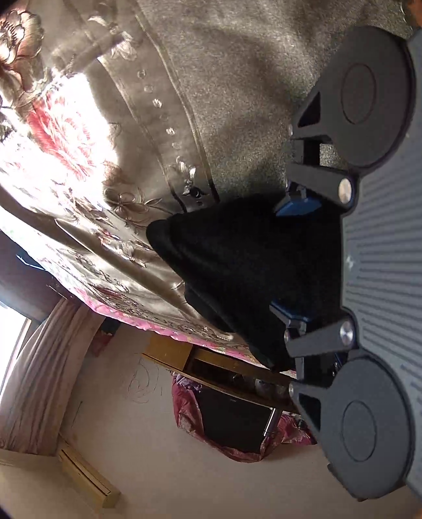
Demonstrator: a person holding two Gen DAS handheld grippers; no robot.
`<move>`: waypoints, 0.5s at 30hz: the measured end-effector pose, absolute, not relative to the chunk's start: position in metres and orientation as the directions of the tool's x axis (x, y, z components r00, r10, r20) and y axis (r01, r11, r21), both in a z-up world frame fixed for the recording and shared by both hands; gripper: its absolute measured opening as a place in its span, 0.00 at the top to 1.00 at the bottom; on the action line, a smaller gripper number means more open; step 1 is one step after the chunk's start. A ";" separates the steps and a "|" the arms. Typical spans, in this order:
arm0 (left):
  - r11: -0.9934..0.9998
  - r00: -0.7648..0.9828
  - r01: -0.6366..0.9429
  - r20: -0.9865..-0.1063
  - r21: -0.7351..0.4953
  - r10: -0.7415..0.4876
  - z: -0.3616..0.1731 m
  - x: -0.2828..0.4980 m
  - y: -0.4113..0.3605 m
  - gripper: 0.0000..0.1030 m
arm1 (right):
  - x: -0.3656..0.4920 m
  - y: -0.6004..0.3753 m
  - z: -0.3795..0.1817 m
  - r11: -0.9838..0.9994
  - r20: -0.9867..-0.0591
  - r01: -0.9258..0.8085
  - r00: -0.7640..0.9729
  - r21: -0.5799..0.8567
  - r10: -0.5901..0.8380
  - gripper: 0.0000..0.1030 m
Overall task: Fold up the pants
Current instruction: 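Grasp the edge of the black pants with the right gripper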
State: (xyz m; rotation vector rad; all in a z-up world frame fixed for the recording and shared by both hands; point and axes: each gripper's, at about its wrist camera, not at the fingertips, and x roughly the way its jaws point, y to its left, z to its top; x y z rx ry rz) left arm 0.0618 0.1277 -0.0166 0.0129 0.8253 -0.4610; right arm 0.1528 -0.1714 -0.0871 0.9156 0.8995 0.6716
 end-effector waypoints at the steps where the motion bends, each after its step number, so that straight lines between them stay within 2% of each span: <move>1: 0.902 0.587 0.399 -0.710 -0.165 -0.390 -0.019 0.062 0.129 0.58 | 0.153 -0.179 -0.088 0.396 -0.303 -0.116 0.462 0.911 0.833 0.43; 3: 0.893 0.583 0.413 -0.701 -0.178 -0.410 -0.021 0.062 0.127 0.58 | 0.153 -0.188 -0.086 0.341 -0.245 -0.143 0.454 0.929 0.857 0.43; 4: 0.884 0.578 0.426 -0.694 -0.193 -0.429 -0.023 0.061 0.125 0.58 | 0.155 -0.190 -0.085 0.356 -0.246 -0.162 0.468 0.920 0.849 0.43; 5: 0.870 0.566 0.443 -0.685 -0.216 -0.458 -0.024 0.062 0.120 0.57 | 0.161 -0.188 -0.089 0.399 -0.286 -0.145 0.485 0.905 0.826 0.43; 6: 0.856 0.552 0.460 -0.680 -0.235 -0.483 -0.025 0.064 0.115 0.57 | 0.169 -0.186 -0.096 0.420 -0.317 -0.120 0.481 0.900 0.817 0.53; 7: 0.842 0.532 0.480 -0.681 -0.247 -0.503 -0.026 0.066 0.105 0.56 | 0.177 -0.181 -0.101 0.408 -0.315 -0.106 0.473 0.907 0.823 0.58; 8: 0.834 0.520 0.497 -0.687 -0.240 -0.507 -0.027 0.068 0.097 0.55 | 0.182 -0.177 -0.101 0.383 -0.292 -0.113 0.462 0.917 0.837 0.57; 10: 0.822 0.516 0.532 -0.691 -0.205 -0.506 -0.026 0.066 0.084 0.55 | 0.181 -0.169 -0.086 0.301 -0.186 -0.210 0.438 0.930 0.880 0.57; 12: 0.809 0.514 0.556 -0.686 -0.191 -0.515 -0.022 0.062 0.081 0.54 | 0.179 -0.164 -0.077 0.281 -0.144 -0.295 0.412 0.913 0.900 0.57; 15: 0.813 0.502 0.546 -0.697 -0.205 -0.513 -0.023 0.065 0.086 0.52 | 0.200 -0.144 -0.089 0.455 -0.331 -0.275 0.395 0.847 0.857 0.52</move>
